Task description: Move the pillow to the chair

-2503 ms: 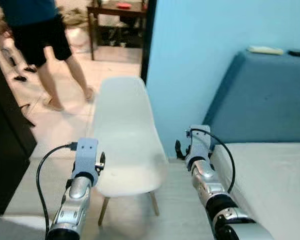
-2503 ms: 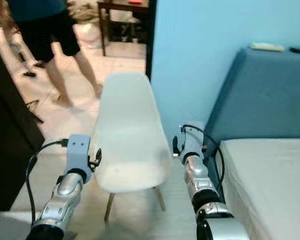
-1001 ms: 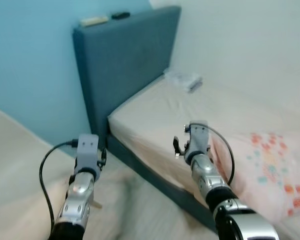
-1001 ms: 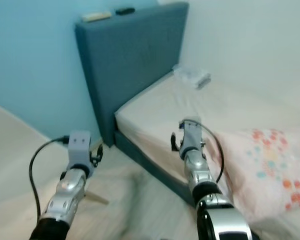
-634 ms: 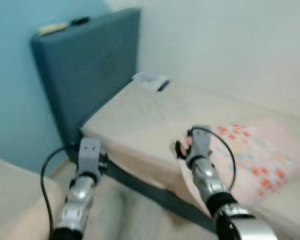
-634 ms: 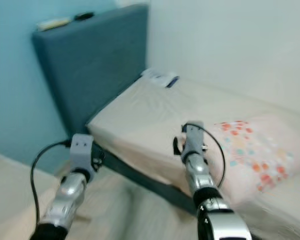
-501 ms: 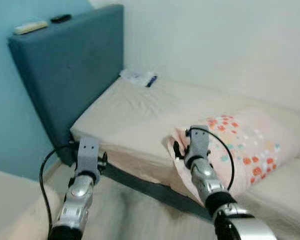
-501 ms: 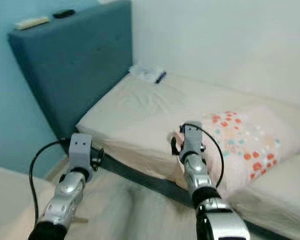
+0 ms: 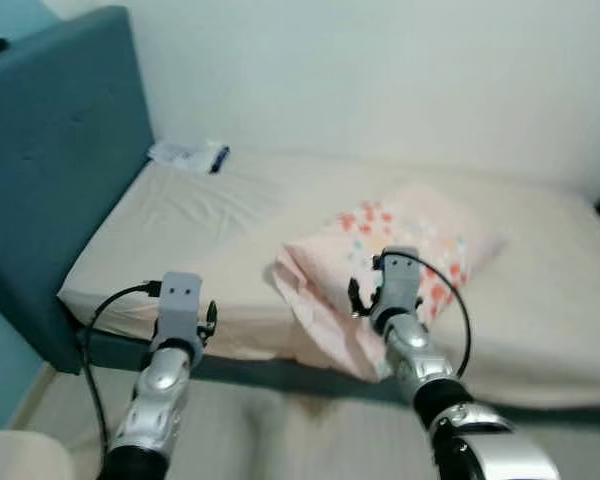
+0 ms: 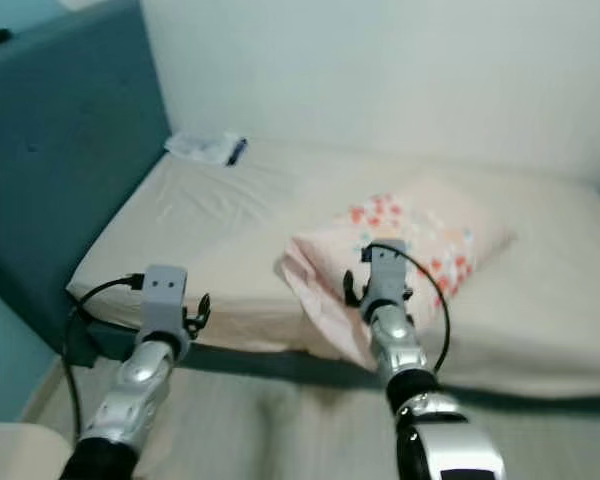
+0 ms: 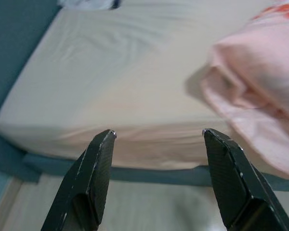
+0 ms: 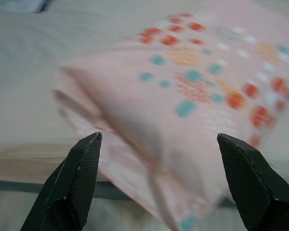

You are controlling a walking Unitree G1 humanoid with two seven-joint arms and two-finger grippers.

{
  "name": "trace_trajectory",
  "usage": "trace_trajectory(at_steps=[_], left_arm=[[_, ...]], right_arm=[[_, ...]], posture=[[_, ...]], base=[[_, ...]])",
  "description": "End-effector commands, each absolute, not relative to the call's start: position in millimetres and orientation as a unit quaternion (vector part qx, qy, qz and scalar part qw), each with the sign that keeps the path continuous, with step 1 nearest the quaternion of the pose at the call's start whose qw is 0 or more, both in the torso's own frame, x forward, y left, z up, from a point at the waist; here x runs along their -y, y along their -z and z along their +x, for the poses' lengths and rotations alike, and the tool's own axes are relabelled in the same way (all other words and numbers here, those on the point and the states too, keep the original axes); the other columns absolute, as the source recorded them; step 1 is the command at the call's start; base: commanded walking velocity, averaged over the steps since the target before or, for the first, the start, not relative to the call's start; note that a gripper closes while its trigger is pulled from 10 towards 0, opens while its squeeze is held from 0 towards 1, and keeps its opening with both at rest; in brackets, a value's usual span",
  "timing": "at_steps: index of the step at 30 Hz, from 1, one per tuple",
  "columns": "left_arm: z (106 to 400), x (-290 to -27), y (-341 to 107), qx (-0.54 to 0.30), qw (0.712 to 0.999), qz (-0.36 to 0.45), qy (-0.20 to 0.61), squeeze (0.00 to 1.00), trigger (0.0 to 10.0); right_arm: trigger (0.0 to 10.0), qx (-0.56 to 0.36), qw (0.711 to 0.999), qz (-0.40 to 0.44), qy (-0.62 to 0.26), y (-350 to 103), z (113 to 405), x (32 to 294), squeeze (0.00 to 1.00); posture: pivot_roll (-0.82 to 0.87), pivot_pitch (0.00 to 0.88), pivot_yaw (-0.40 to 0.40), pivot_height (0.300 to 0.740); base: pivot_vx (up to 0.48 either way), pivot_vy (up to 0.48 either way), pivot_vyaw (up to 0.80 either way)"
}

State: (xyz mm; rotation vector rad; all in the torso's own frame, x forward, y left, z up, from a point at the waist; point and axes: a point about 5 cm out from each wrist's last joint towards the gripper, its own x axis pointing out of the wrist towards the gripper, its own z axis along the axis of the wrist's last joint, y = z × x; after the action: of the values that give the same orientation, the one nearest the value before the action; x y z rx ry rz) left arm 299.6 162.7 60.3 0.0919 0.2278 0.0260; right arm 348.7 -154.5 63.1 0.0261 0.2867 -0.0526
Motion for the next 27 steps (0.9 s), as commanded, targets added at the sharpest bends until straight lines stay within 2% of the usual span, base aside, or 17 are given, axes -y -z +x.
trace_trajectory(at_steps=[1,19,22,27], left_arm=[[298.5,-159.9,-57.2,-0.119,0.992,0.043,-0.01,0.0,10.0],[295.5,-162.1,-54.9,-0.123,0.991,0.043,-0.01,0.0,10.0],[293.6,-162.2,-54.4,-0.125,0.992,0.031,-0.018,0.0,10.0],[290.9,-162.0,-53.4,-0.12,0.992,0.033,-0.019,0.0,10.0]], right_arm=[[10.0,-0.143,0.989,0.014,0.031,-63.0,348.6,157.3,0.0],[10.0,-0.142,0.989,0.019,0.031,-61.6,347.3,154.9,0.0],[10.0,-0.144,0.99,0.012,0.004,-61.6,347.6,150.6,0.0],[10.0,-0.148,0.989,0.016,0.006,-60.1,346.8,151.3,0.0]], posture=[[0.01,0.012,-0.058,0.74],[0.03,0.016,-0.057,0.74],[0.03,0.017,-0.061,0.74],[0.03,0.015,-0.073,0.74]], base=[[0.0,0.0,-0.8],[0.0,0.0,-0.8],[0.0,0.0,0.0],[0.0,0.0,0.0]])
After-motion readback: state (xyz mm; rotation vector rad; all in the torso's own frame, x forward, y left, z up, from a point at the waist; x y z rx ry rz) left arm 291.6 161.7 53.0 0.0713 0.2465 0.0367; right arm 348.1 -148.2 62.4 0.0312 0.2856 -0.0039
